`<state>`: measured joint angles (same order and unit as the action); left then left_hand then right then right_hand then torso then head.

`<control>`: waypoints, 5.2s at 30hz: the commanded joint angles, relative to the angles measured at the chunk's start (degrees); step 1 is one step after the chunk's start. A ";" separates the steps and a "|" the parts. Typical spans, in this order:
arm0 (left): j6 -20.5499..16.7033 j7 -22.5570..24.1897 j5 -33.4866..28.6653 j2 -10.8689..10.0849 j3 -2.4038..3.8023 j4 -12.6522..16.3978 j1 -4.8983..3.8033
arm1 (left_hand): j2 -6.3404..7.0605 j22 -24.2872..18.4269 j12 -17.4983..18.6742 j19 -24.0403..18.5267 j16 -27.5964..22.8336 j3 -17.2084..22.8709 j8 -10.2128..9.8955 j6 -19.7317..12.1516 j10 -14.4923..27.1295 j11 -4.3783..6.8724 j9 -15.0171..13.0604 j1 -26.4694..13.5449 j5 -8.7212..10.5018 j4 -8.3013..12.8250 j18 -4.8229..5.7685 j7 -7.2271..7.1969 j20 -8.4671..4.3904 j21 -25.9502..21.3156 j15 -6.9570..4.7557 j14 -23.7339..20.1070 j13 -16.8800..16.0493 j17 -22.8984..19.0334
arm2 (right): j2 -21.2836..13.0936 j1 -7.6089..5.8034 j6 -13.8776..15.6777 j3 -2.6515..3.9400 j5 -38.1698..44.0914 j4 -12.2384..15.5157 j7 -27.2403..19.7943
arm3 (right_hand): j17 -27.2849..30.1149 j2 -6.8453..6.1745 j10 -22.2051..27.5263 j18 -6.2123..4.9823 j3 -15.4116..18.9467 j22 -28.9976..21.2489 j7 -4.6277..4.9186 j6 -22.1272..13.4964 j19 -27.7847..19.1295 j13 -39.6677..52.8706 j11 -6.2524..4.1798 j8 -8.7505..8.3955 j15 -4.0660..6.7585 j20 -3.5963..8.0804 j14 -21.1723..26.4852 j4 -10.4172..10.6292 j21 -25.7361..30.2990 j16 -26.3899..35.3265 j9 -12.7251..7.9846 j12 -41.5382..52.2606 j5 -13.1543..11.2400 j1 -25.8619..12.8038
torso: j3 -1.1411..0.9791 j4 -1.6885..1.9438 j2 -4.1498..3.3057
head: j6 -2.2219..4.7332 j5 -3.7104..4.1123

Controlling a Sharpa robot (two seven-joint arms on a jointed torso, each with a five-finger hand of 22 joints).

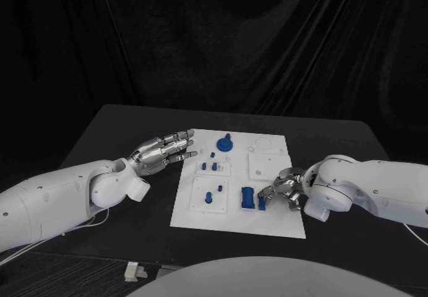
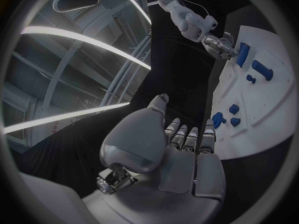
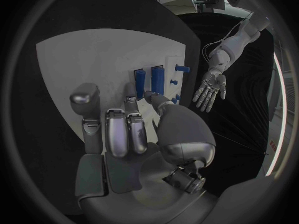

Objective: Assemble the parts on the task board

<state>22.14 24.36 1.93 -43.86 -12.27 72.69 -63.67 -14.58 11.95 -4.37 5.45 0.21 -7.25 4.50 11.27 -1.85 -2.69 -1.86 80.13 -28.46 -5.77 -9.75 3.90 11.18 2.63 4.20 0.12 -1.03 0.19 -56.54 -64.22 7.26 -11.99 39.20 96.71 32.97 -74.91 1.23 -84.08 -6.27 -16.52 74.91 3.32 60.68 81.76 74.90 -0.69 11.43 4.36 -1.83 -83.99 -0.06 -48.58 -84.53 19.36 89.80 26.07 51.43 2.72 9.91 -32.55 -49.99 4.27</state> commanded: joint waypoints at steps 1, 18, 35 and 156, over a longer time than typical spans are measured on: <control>1.04 0.23 -0.37 0.15 0.06 0.05 0.10 | -0.41 -0.06 -0.29 0.14 0.24 0.34 0.22 -0.04 0.12 -0.44 -0.05 -0.22 -0.18 -0.07 -0.66 0.49 0.13 0.20 0.20 -0.01 -0.04 -0.03 | -0.12 0.15 0.08 0.03 0.37 0.19 0.31 | -4.34 -0.83 -5.92 -0.80 0.27 5.67 -0.02 0.44 -0.08 15.10 -0.51 0.46 0.48 0.35 -4.00 0.27 0.10 -0.05 0.15 0.20 -0.84 0.09 | 0.01 -0.03 0.05 | -0.01 -0.08; 1.05 -0.01 -0.37 -0.18 0.06 0.04 0.22 | -0.47 -0.04 -0.33 0.17 0.27 0.40 0.28 0.02 0.12 -0.38 -0.06 -0.22 -0.19 -0.06 -0.65 0.48 0.17 0.23 0.40 0.00 -0.04 -0.02 | -3.31 0.13 2.72 0.04 11.82 3.39 -4.78 | -4.80 -3.87 -5.92 -0.78 5.98 5.73 -1.06 -0.82 0.13 15.10 -1.40 8.06 1.21 1.05 -4.10 3.51 0.01 -0.33 7.00 0.20 -16.05 1.10 | -0.01 0.02 0.00 | -0.01 -0.23; 1.10 -0.13 -0.37 -0.37 0.06 0.08 0.35 | -0.47 -0.02 -0.34 0.20 0.28 0.42 0.34 0.10 0.12 -0.35 -0.08 -0.23 -0.19 -0.05 -0.64 0.48 0.19 0.25 0.47 0.00 -0.05 -0.02 | -3.54 1.55 -3.35 0.03 24.12 4.17 -4.77 | -5.07 -4.38 -5.92 -0.77 13.56 5.72 -3.48 -12.06 0.17 15.10 -3.32 35.19 2.69 2.33 -4.13 5.41 0.22 -0.42 35.78 0.20 -20.17 11.62 | -0.05 -0.17 -0.07 | -0.01 -0.28; 1.75 -0.76 -0.37 -0.27 0.06 -0.17 0.61 | -0.59 -0.04 -0.76 0.30 0.45 0.57 0.53 0.24 -0.11 -0.58 -0.09 -0.28 -0.19 -0.01 -0.61 0.61 0.25 0.33 0.71 0.07 -0.13 0.04 | -4.68 3.87 0.43 0.03 67.83 3.52 -22.34 | -11.54 -12.29 -5.92 0.98 1.82 8.05 -0.32 -6.65 1.12 15.10 -1.43 -0.17 1.44 1.34 -5.26 9.77 -11.00 -3.76 -4.91 0.20 -21.27 30.67 | 0.03 0.11 0.02 | -0.01 -0.16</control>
<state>23.04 22.97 1.93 -44.18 -12.27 72.38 -63.15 -14.82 11.96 -4.83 5.45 0.42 -6.92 4.73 11.47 -2.05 -2.89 -1.87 79.90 -28.46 -5.77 -9.75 4.11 11.18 2.63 4.61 0.12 -1.08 0.19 -61.30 -60.59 8.82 -11.97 106.10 100.38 8.91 -74.90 -10.56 -83.99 -6.27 -14.79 74.92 2.85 53.65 82.92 74.91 -2.58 11.27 6.23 -0.12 -84.14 9.41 -59.90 -88.18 14.52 89.80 5.00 82.31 2.72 10.04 -32.54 -49.99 4.10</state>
